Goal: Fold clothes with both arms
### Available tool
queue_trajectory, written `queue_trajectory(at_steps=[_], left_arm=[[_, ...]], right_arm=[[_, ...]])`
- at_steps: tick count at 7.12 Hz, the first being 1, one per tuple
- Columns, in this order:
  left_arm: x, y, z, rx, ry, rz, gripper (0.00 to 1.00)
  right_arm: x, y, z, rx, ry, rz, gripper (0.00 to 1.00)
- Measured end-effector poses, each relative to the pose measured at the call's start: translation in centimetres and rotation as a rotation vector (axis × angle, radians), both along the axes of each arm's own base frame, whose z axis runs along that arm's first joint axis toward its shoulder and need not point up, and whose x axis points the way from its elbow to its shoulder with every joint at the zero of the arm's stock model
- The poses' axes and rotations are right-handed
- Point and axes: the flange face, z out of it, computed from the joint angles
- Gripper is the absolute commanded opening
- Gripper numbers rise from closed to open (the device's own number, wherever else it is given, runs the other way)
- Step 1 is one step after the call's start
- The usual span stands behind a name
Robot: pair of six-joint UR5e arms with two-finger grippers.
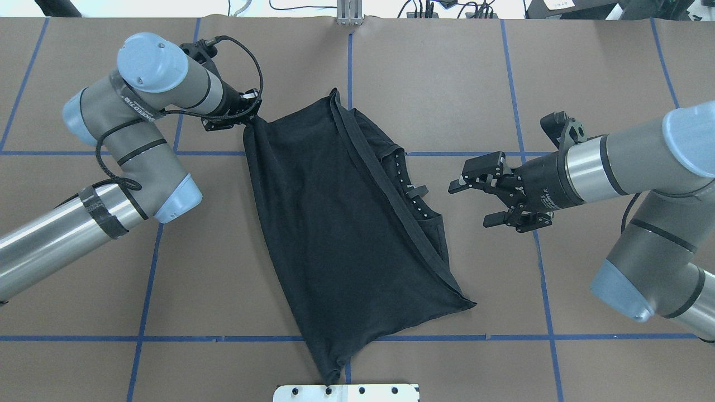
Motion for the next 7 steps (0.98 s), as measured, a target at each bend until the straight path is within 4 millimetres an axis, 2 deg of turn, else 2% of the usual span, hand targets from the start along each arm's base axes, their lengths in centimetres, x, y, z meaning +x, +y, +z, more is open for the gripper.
queue_trajectory(at_steps=[2,4,5,6,7], left_arm=[[0.9,-3.6,-0.8,0.070,0.034,-0.063,0.00],[1.6,-5.6,-2.6,0.151,0.075,-0.122,0.00],[1.7,-6.2,-3.0,0.183,0.092,-0.144,0.41],[1.8,-6.5,-2.8,0.206,0.106,-0.156,0.99],[1.9,-6.6,-2.5,0.218,0.110,-0.159,1.00]], right_arm=[[0.3,-0.2,0.1,-0.002,0.002,0.007,1.00],[0.6,-0.5,0.2,-0.003,0.003,0.014,1.00],[0.7,-0.7,0.3,-0.005,0.006,0.018,1.00],[0.7,-0.8,0.5,-0.008,0.009,0.021,1.00],[0.6,-1.0,0.6,-0.009,0.009,0.020,1.00]])
